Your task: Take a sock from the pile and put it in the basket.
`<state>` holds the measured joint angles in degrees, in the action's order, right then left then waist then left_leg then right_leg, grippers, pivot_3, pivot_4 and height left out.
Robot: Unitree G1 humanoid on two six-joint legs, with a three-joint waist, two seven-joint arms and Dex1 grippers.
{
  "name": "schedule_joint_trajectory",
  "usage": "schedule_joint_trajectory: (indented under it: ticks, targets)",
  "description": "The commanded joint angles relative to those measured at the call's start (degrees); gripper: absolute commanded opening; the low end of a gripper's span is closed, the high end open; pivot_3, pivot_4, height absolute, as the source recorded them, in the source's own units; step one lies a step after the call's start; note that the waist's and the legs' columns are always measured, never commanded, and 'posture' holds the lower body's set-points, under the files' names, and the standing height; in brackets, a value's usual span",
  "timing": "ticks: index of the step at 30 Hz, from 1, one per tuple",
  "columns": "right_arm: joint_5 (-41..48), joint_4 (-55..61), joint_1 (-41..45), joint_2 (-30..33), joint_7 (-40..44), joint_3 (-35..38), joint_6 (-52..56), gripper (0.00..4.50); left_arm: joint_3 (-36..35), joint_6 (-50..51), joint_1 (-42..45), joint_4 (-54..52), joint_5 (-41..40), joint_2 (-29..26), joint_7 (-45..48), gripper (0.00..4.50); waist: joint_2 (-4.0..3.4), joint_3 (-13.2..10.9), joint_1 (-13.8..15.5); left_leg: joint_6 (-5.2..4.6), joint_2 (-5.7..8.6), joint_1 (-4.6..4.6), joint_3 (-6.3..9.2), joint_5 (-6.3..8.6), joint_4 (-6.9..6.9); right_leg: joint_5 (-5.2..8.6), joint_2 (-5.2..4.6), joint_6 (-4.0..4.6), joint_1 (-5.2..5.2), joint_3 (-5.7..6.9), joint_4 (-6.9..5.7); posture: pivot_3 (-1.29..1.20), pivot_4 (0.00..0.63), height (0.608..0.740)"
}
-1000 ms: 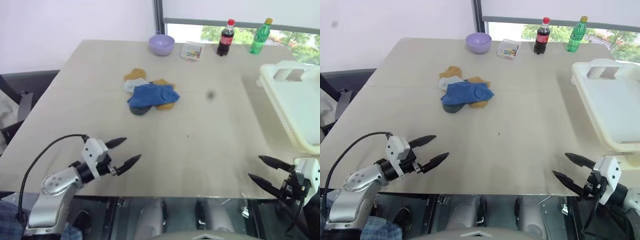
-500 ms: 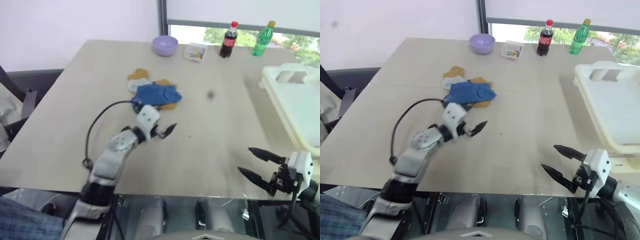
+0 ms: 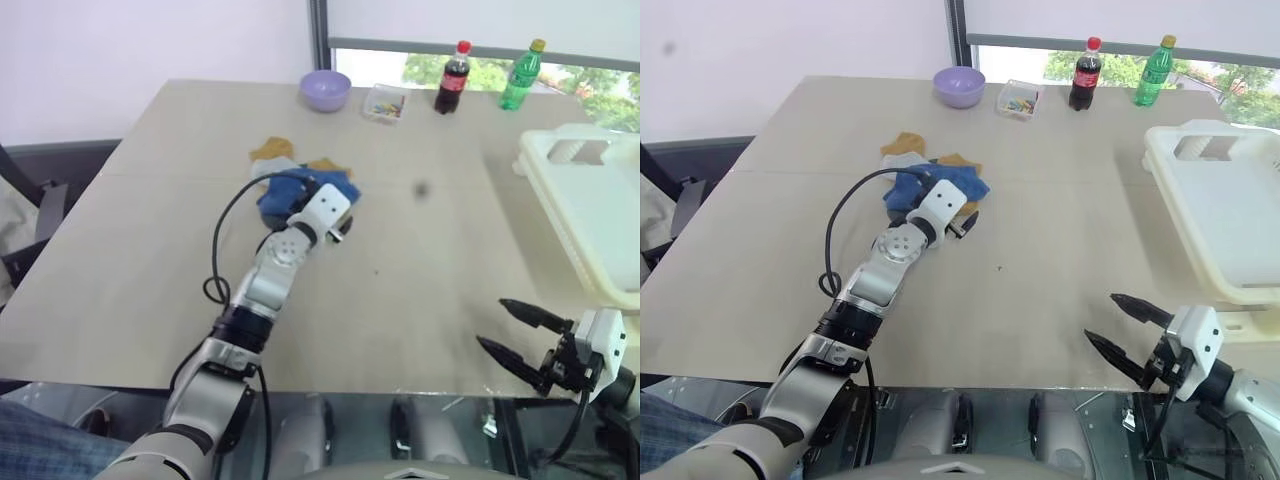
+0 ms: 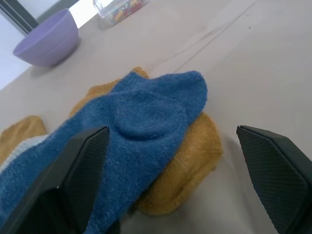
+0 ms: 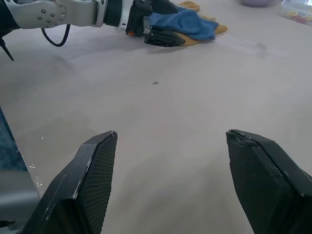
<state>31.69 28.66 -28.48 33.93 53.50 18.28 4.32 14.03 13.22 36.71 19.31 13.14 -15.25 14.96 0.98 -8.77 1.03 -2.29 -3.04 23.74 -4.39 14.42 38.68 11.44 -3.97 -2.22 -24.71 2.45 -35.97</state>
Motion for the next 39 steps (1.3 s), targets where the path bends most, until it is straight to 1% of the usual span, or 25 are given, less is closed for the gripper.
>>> schedule_joint_trajectory:
  ticks: [1,8,13,18,29,39]
  targets:
    - [-0.4,0.6,-0.7,-0.2,0.3,1.2,-2.0,3.63,-0.9,-2.5,2.4,0.7,1.2,0.2,-2.0,4.5,0.0,0.0,0.0,0.0,0.0,0.0,0.01,0.0,0.01,0.0,0.0,0.0,0.0,0.0,0.0,0.0,0.15,0.736]
    - [-0.9,-0.6,-1.0,-0.8,0.7,1.0,-3.2,3.63,-2.2,-2.3,3.5,3.8,1.4,0.2,-3.5,4.5,0.0,0.0,0.0,0.0,0.0,0.01,0.06,0.0,0.03,-0.01,-0.01,-0.01,0.01,0.0,0.0,0.0,0.15,0.736]
    - [-0.7,-1.7,-1.4,-0.7,1.3,1.7,-4.1,3.63,-0.6,-5.0,3.9,5.8,2.9,-0.6,-3.2,4.5,0.0,0.0,0.0,0.0,0.0,0.0,0.03,0.0,0.03,-0.01,-0.01,-0.01,0.01,0.0,-0.01,0.0,0.15,0.736]
    - [-1.0,-1.9,-2.0,-0.9,1.3,1.7,-4.8,3.63,-1.3,-6.2,4.5,6.6,3.2,-0.2,-4.3,4.5,0.0,0.0,0.0,0.0,0.0,0.0,0.02,0.0,0.03,-0.01,-0.01,-0.02,0.01,0.0,-0.01,0.0,0.15,0.736]
    - [-1.6,-3.9,-1.7,-1.3,1.4,1.4,-6.4,3.63,-1.0,-7.8,4.7,8.3,4.9,-1.2,-5.2,4.5,0.0,0.0,0.0,0.0,0.0,0.0,-0.06,0.0,0.05,-0.02,-0.01,-0.02,0.01,0.0,-0.05,0.0,0.15,0.736]
    - [-2.5,-5.5,-1.3,-1.8,1.4,0.7,-8.0,3.63,-0.2,-10.9,5.6,9.4,8.1,-1.7,-7.4,4.5,0.0,0.0,0.0,0.0,0.01,0.0,-0.18,0.0,0.07,-0.07,-0.01,-0.1,0.01,0.0,-0.06,0.0,0.15,0.736]
